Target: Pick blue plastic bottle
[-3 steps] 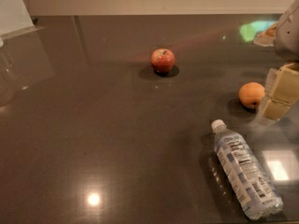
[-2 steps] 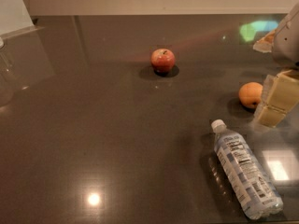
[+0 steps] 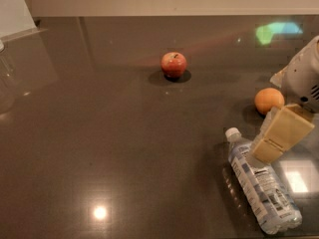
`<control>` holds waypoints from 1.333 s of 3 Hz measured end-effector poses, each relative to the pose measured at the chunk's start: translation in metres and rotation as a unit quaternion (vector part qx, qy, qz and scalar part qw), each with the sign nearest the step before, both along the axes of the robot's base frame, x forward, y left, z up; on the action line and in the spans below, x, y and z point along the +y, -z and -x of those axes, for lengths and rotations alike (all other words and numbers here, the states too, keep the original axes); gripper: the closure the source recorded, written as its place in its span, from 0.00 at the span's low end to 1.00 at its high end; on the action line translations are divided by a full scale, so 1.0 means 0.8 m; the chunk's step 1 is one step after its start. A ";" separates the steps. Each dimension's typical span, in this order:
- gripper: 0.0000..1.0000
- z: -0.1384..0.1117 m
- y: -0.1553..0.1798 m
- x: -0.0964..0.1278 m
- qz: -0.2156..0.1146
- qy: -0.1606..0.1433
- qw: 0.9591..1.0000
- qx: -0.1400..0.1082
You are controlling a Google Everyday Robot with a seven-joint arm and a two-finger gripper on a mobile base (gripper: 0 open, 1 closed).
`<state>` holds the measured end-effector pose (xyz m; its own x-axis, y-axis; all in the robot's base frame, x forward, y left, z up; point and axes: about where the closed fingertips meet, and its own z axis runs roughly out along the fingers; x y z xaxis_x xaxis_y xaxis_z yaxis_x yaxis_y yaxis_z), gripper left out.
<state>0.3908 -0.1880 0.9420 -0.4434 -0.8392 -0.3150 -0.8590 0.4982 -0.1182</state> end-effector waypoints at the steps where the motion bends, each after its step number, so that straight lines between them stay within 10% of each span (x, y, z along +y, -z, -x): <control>1: 0.00 0.018 0.027 0.003 -0.019 0.085 0.996 0.027; 4: 0.00 0.058 0.094 0.000 -0.024 0.246 0.965 0.089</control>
Offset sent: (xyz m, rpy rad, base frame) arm -0.0354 0.0012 -0.0683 0.0613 0.1667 -0.5518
